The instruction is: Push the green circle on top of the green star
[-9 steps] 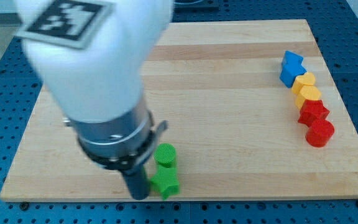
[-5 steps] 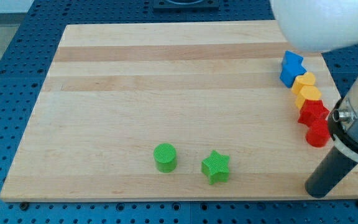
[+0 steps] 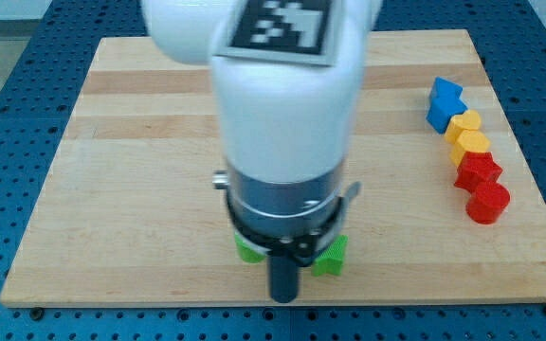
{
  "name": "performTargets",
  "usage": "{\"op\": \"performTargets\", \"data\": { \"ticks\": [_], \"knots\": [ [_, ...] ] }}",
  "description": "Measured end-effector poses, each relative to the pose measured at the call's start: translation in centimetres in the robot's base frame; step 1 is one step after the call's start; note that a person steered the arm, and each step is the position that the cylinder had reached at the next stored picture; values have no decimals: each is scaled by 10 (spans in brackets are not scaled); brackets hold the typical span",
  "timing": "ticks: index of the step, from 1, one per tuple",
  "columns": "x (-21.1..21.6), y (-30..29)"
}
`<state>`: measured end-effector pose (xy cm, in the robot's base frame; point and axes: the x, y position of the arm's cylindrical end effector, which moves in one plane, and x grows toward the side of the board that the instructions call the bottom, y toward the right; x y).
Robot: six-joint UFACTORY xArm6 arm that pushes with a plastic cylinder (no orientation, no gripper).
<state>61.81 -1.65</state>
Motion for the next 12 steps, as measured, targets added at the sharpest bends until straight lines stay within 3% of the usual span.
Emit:
{"op": "performTargets", "data": {
  "ticks": [4, 7, 8, 9, 11, 12],
  "knots": [
    [-1, -74],
    [-1, -74],
    [-23, -77],
    [-52, -52],
    [-52, 70],
    [-52, 90]
  ]
}}
